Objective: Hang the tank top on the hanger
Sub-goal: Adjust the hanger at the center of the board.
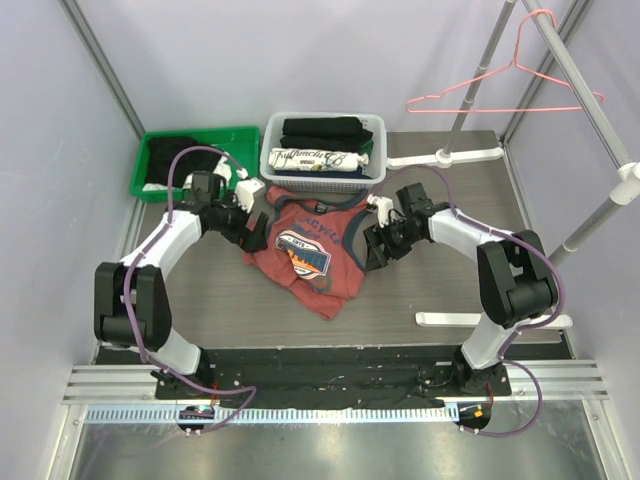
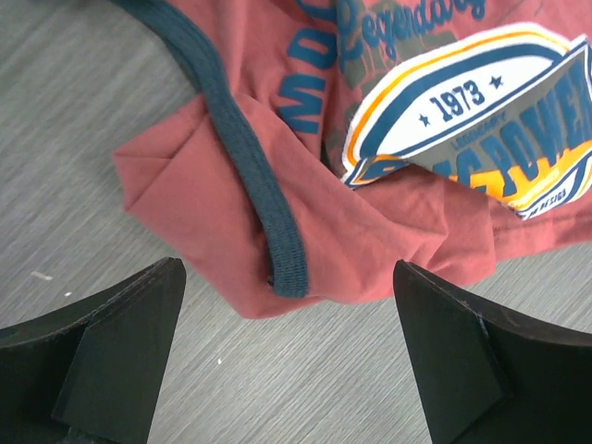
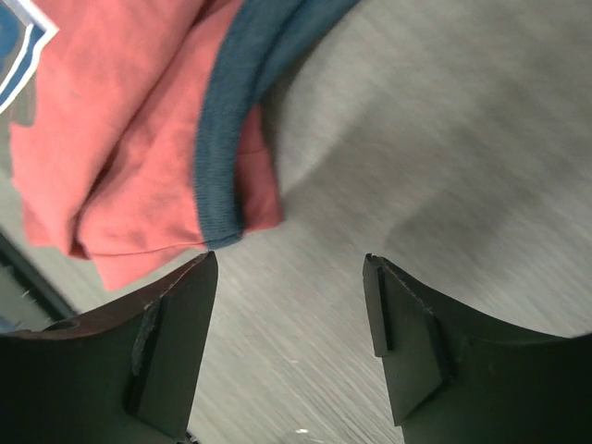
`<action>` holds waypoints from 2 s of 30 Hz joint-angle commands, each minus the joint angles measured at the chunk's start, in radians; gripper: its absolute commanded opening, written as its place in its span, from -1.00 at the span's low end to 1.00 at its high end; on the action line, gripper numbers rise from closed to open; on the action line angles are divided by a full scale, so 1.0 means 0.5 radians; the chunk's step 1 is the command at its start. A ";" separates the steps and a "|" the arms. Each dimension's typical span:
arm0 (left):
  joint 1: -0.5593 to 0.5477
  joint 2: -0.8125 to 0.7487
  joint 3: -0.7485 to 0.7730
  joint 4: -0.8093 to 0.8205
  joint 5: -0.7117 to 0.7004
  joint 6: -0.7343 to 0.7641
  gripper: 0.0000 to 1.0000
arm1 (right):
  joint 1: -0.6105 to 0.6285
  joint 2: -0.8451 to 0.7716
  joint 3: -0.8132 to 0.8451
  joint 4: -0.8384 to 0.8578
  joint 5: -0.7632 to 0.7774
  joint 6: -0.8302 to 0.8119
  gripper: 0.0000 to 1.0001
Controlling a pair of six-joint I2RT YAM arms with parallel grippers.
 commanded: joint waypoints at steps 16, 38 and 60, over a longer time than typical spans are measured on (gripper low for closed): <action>0.104 0.156 0.061 -0.355 0.248 0.375 0.99 | 0.003 0.302 0.198 -0.088 -0.494 -0.053 0.25; 0.116 0.399 0.221 -0.527 0.515 0.488 0.38 | 0.006 0.330 0.192 -0.085 -0.525 -0.063 -0.49; 0.166 0.309 0.141 -0.447 0.499 0.482 0.60 | 0.006 0.302 0.179 -0.085 -0.510 -0.056 -0.50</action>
